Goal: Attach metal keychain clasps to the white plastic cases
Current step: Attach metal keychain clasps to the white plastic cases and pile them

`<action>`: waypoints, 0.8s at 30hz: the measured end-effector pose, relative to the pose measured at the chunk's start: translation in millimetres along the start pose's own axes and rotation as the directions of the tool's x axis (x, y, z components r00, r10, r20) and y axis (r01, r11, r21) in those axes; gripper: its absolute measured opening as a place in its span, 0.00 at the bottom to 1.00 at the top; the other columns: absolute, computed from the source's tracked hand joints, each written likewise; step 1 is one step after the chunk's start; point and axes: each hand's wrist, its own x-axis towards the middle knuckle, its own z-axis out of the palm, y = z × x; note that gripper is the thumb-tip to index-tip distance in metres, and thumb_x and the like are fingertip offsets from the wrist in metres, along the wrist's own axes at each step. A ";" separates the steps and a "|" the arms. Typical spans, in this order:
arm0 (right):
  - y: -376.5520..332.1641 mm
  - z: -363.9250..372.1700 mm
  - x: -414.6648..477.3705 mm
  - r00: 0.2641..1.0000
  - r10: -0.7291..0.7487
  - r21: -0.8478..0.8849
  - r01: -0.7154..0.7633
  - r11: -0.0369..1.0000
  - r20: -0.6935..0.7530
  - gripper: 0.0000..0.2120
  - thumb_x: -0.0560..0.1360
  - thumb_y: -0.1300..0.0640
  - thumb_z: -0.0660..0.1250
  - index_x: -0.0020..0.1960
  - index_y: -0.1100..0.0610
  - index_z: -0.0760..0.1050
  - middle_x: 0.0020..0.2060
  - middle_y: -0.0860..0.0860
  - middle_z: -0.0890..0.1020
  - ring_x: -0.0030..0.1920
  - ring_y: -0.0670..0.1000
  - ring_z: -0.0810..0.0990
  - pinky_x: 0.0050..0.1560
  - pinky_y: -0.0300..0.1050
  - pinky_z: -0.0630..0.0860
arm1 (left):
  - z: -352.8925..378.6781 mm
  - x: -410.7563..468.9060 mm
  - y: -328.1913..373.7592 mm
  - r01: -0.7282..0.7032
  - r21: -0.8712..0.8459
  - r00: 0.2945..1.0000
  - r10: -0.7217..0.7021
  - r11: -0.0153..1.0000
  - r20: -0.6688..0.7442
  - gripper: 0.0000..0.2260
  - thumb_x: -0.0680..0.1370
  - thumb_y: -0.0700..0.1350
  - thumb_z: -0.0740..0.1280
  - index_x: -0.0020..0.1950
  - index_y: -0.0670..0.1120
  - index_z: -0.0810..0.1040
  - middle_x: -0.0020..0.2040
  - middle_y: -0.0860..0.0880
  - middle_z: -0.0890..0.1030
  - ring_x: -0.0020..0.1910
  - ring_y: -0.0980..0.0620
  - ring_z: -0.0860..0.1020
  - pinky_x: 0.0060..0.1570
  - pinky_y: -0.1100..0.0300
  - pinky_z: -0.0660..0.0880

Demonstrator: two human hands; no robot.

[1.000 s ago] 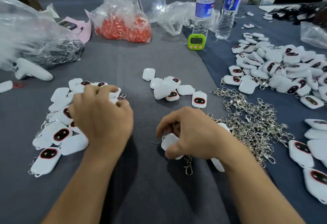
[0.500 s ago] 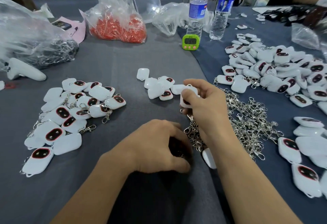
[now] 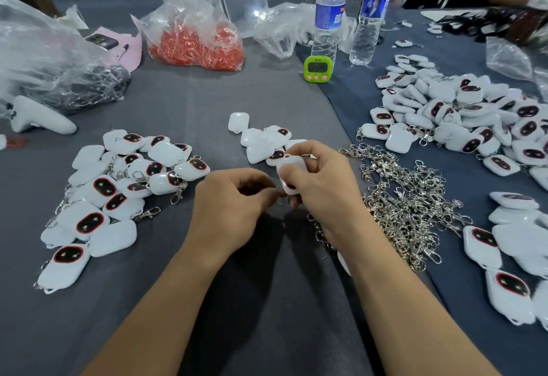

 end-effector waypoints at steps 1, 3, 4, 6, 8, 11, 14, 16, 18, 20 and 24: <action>1.2 1.5 -0.9 1.000 0.006 -0.036 -0.005 0.999 0.021 0.09 0.74 0.64 0.69 0.47 0.51 0.77 0.30 0.49 0.80 0.30 0.51 0.76 0.31 0.46 0.74 | 0.6 1.0 0.0 0.006 -0.060 1.000 -0.007 0.998 -0.026 0.09 0.71 0.41 0.79 0.39 0.55 0.86 0.35 0.58 0.85 0.35 0.61 0.83 0.38 0.71 0.76; 2.2 2.9 -2.7 0.997 0.034 -0.060 -0.030 0.998 0.074 0.10 0.73 0.65 0.69 0.48 0.51 0.75 0.31 0.48 0.80 0.32 0.51 0.77 0.31 0.46 0.73 | 1.2 2.4 -0.6 0.029 -0.173 0.998 -0.038 0.984 -0.048 0.09 0.71 0.38 0.78 0.41 0.53 0.87 0.36 0.55 0.86 0.37 0.58 0.85 0.42 0.66 0.80; 1.8 2.4 -3.2 0.993 0.049 -0.045 -0.045 0.998 0.108 0.11 0.73 0.66 0.70 0.48 0.51 0.75 0.32 0.49 0.80 0.33 0.51 0.77 0.30 0.45 0.73 | 1.3 3.1 -0.7 0.045 -0.217 0.997 -0.057 0.975 -0.049 0.09 0.71 0.38 0.78 0.42 0.53 0.87 0.37 0.54 0.86 0.38 0.56 0.85 0.42 0.64 0.81; 0.4 0.0 -3.5 0.983 0.061 0.012 -0.064 0.998 0.172 0.11 0.71 0.67 0.71 0.47 0.53 0.75 0.34 0.53 0.80 0.33 0.52 0.76 0.27 0.42 0.71 | 1.0 3.7 -0.4 0.073 -0.311 0.995 -0.091 0.948 -0.042 0.11 0.71 0.37 0.78 0.44 0.54 0.86 0.39 0.53 0.87 0.39 0.56 0.85 0.41 0.65 0.80; -0.5 -2.9 -3.2 0.974 0.061 0.058 -0.076 0.995 0.220 0.12 0.67 0.67 0.71 0.47 0.54 0.77 0.35 0.55 0.79 0.33 0.52 0.74 0.26 0.40 0.69 | 0.7 4.5 -0.2 0.108 -0.426 0.992 -0.126 0.898 -0.013 0.11 0.72 0.36 0.77 0.45 0.53 0.86 0.40 0.51 0.87 0.38 0.56 0.84 0.38 0.67 0.78; 0.6 -1.7 -4.0 0.976 0.076 -0.008 -0.076 0.997 0.204 0.14 0.65 0.69 0.71 0.46 0.54 0.80 0.33 0.52 0.79 0.31 0.51 0.74 0.30 0.43 0.70 | -0.2 7.4 -1.2 0.151 -0.489 0.987 -0.156 0.859 0.031 0.12 0.73 0.35 0.75 0.47 0.52 0.87 0.42 0.48 0.87 0.38 0.53 0.82 0.42 0.60 0.78; -0.3 0.8 -3.8 0.995 0.042 -0.055 -0.037 0.998 0.088 0.14 0.64 0.71 0.71 0.42 0.54 0.81 0.31 0.48 0.79 0.31 0.50 0.74 0.33 0.45 0.71 | -2.0 7.8 -0.8 0.089 -0.500 0.996 -0.073 0.861 0.052 0.14 0.73 0.32 0.74 0.51 0.50 0.86 0.41 0.49 0.87 0.40 0.54 0.82 0.44 0.62 0.79; -2.4 -1.5 -1.9 0.999 0.033 -0.040 -0.032 0.999 0.023 0.15 0.63 0.71 0.72 0.40 0.52 0.81 0.31 0.46 0.78 0.31 0.49 0.73 0.31 0.44 0.70 | -5.9 7.7 -1.0 0.039 -0.465 0.998 -0.016 0.885 0.054 0.17 0.72 0.31 0.75 0.51 0.52 0.87 0.39 0.50 0.85 0.39 0.55 0.81 0.44 0.66 0.78; -5.1 -5.9 -0.1 0.998 0.051 0.012 -0.051 0.999 -0.025 0.15 0.61 0.71 0.72 0.38 0.52 0.81 0.31 0.47 0.78 0.30 0.48 0.72 0.29 0.43 0.69 | -9.2 7.7 -3.1 0.001 -0.389 0.999 0.020 0.921 0.050 0.18 0.71 0.32 0.76 0.49 0.55 0.87 0.37 0.52 0.85 0.37 0.57 0.80 0.44 0.66 0.78; -5.7 -8.2 1.2 0.996 0.073 0.047 -0.071 0.996 -0.045 0.15 0.59 0.70 0.72 0.37 0.51 0.80 0.30 0.48 0.78 0.30 0.48 0.72 0.28 0.42 0.69 | -9.8 7.1 -4.7 -0.038 -0.285 0.999 0.046 0.958 0.021 0.17 0.71 0.34 0.77 0.48 0.57 0.87 0.37 0.54 0.85 0.36 0.59 0.81 0.42 0.66 0.78; -0.7 -6.6 1.0 0.982 0.006 -0.187 -0.043 0.981 -0.191 0.11 0.58 0.60 0.70 0.39 0.49 0.80 0.29 0.44 0.78 0.31 0.48 0.73 0.32 0.43 0.70 | -6.9 4.7 -3.8 -0.150 -0.246 0.988 0.134 0.958 -0.081 0.15 0.72 0.37 0.77 0.49 0.59 0.87 0.38 0.54 0.85 0.36 0.57 0.82 0.42 0.66 0.79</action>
